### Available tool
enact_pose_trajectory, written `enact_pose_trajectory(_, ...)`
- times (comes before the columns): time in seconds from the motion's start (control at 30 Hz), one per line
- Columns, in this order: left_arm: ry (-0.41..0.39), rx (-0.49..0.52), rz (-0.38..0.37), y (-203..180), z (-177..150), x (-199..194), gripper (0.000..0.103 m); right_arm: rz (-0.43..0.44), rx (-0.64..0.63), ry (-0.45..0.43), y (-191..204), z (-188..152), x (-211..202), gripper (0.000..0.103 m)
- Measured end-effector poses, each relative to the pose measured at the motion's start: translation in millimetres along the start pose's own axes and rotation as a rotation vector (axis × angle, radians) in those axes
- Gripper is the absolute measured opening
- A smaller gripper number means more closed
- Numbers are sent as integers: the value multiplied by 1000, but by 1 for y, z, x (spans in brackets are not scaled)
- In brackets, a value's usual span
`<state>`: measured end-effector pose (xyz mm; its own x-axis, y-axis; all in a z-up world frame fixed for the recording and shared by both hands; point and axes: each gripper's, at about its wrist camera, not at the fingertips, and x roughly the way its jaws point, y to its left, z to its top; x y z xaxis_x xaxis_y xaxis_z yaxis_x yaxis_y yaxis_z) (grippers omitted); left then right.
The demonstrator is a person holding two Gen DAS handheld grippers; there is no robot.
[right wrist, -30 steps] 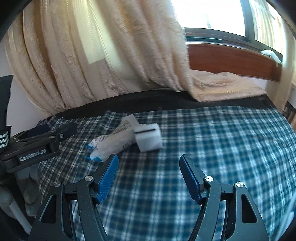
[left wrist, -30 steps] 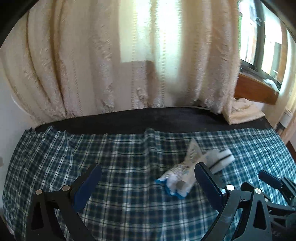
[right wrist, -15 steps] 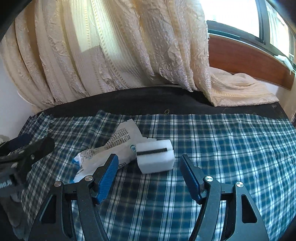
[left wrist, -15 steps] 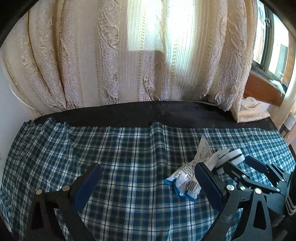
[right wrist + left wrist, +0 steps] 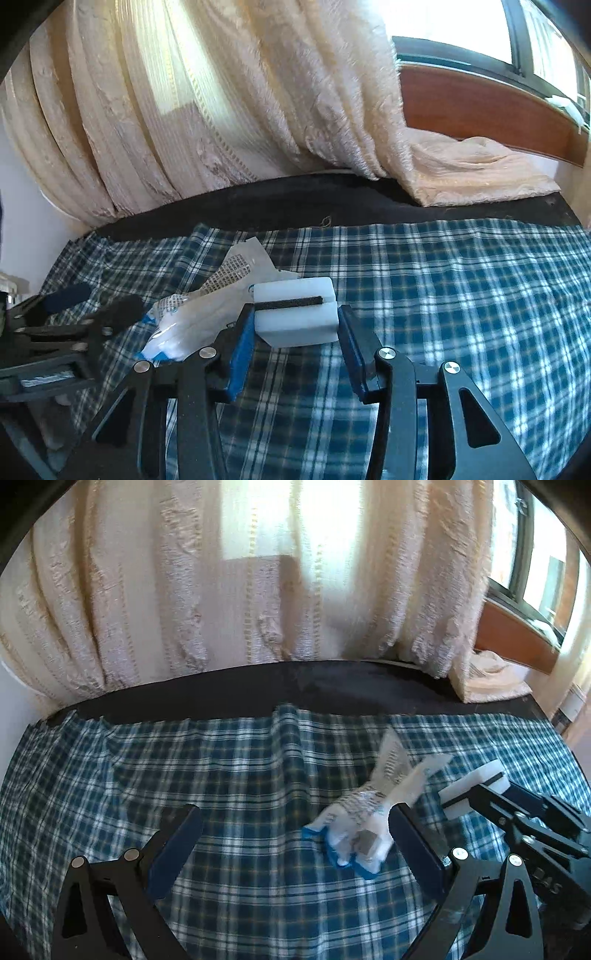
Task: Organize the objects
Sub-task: 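Grasp the white foam block with the right gripper and lift, then grasp the white printed pouch with the left gripper while the right holds the foam block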
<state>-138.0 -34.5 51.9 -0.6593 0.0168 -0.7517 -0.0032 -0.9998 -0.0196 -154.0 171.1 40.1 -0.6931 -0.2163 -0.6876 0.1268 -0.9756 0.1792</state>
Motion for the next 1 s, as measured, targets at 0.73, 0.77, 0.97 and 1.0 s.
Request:
enact_pose_trajectory(0.73,7,152,61,-40,-1,19,102,67,117,-62,-26,-69,-104,45)
enact_pose_trajectory(0.77,8,163,61,-43,0,22,102,73,122,-66,-26,-71,-107,45)
enact_pose_trajectory(0.97,56,157,35,-49,7,43,102,93,139,-85,-32,-79,-120,46)
enact_pose_trajectory(1.0,67,155,32,-50,8,47,102,96,142,-86,-34,-80,-121,46)
